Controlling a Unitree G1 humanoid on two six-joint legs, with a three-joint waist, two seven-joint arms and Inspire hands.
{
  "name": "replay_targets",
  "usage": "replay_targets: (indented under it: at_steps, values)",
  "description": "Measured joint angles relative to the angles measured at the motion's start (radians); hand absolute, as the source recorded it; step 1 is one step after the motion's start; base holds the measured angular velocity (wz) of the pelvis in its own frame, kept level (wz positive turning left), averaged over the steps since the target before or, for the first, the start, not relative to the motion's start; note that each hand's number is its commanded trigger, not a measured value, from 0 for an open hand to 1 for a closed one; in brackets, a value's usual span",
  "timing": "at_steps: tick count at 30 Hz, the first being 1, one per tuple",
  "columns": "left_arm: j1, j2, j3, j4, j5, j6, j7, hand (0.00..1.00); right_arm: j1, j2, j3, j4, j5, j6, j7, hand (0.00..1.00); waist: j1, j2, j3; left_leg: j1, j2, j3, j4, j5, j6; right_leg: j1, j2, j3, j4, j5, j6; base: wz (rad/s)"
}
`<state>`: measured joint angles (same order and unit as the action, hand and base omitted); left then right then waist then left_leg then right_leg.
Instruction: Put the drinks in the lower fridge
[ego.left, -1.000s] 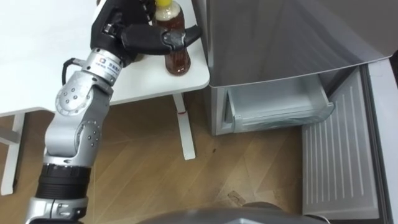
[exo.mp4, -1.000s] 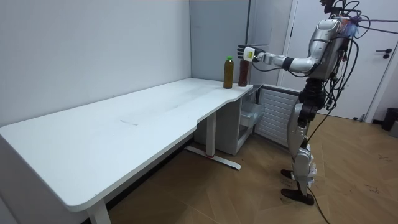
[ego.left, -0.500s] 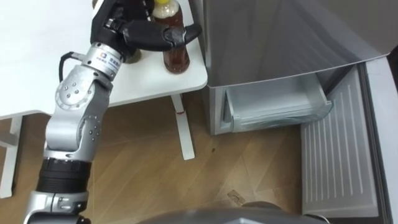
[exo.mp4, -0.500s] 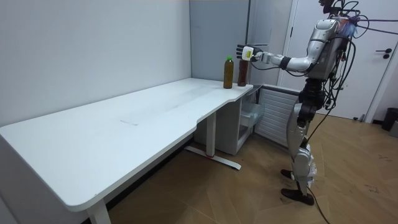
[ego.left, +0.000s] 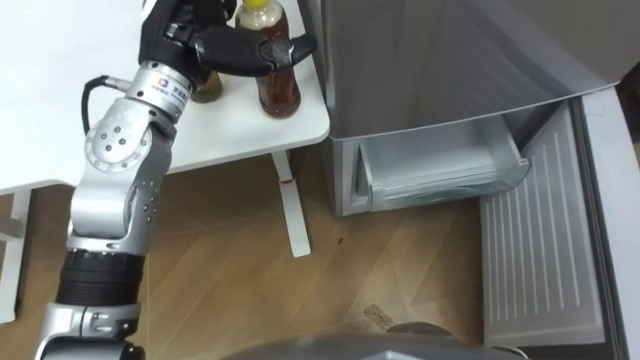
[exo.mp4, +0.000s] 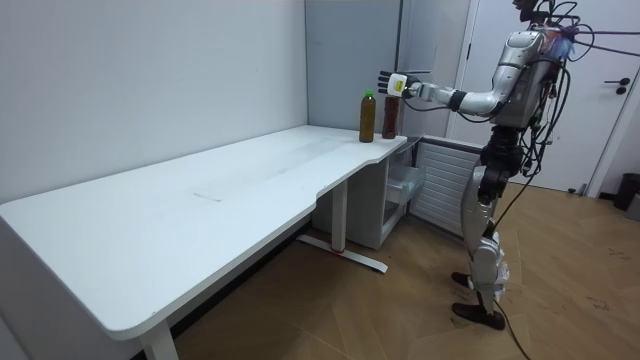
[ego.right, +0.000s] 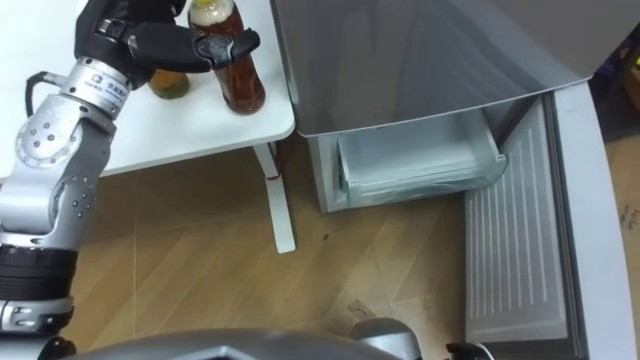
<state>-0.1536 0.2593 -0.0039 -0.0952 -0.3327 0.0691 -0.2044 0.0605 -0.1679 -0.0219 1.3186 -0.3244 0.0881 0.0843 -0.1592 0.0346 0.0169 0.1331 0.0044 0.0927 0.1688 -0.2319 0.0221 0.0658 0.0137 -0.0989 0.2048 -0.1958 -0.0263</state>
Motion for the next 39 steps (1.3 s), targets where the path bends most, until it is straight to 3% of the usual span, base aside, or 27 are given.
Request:
replay_targets:
  at_steps: [18, 26, 39]
  values:
    - [0.000, 0.000, 0.000, 0.029, 0.025, 0.000, 0.005, 0.00, 0.001, -0.001, -0.001, 0.000, 0.000, -0.001, -0.006, 0.00, 0.001, -0.003, -0.0013, 0.001, 0.000, 0.001, 0.000, 0.000, 0.000, 0.001, 0.000, -0.001, 0.002, 0.000, 0.000, 0.00]
    - [0.000, 0.001, 0.000, 0.061, 0.111, 0.000, 0.035, 0.00, 0.001, -0.005, 0.000, 0.002, 0.001, -0.003, -0.007, 0.00, 0.003, -0.004, -0.0025, 0.003, 0.000, 0.001, 0.000, 0.000, 0.000, 0.000, -0.001, -0.001, 0.002, 0.000, 0.000, 0.00]
    - [0.000, 0.011, -0.001, 0.099, 0.110, 0.000, 0.061, 0.00, 0.000, -0.023, 0.001, 0.002, 0.005, -0.003, -0.008, 0.00, 0.004, -0.008, -0.0040, 0.010, -0.001, 0.001, -0.001, 0.000, 0.000, 0.001, -0.010, -0.007, 0.014, 0.000, 0.000, 0.00]
